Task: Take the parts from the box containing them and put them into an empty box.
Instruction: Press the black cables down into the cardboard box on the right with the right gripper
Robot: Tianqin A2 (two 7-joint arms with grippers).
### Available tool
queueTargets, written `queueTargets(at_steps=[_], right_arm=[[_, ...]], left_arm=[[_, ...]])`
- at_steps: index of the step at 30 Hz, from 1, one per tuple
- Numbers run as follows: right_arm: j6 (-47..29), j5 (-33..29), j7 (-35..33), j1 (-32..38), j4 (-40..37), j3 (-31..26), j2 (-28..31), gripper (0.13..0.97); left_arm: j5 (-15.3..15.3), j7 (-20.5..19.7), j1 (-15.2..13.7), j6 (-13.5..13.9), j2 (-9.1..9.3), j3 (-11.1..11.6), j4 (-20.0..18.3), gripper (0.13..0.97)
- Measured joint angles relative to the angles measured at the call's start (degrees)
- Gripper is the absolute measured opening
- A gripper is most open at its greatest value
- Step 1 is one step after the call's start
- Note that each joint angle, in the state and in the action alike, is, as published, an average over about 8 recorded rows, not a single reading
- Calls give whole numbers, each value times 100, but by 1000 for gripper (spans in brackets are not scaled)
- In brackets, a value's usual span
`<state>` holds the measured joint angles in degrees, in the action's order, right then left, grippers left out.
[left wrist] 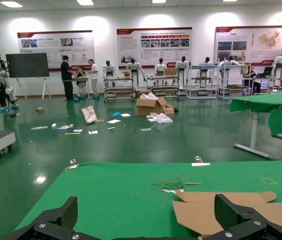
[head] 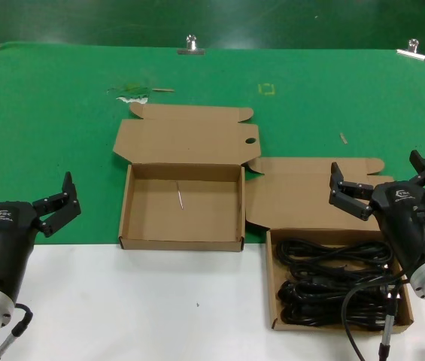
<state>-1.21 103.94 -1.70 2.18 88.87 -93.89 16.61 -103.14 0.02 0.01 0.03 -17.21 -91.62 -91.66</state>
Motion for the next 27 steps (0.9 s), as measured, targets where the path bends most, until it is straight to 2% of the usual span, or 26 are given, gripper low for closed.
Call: queueTargets(at_steps=[19, 27], right_arm=[[0, 0, 0, 0, 0, 0, 0, 966], [0, 0, 0, 0, 0, 0, 0, 966]], left_arm=[[0, 0, 0, 0, 0, 0, 0, 966], [0, 0, 0, 0, 0, 0, 0, 936]])
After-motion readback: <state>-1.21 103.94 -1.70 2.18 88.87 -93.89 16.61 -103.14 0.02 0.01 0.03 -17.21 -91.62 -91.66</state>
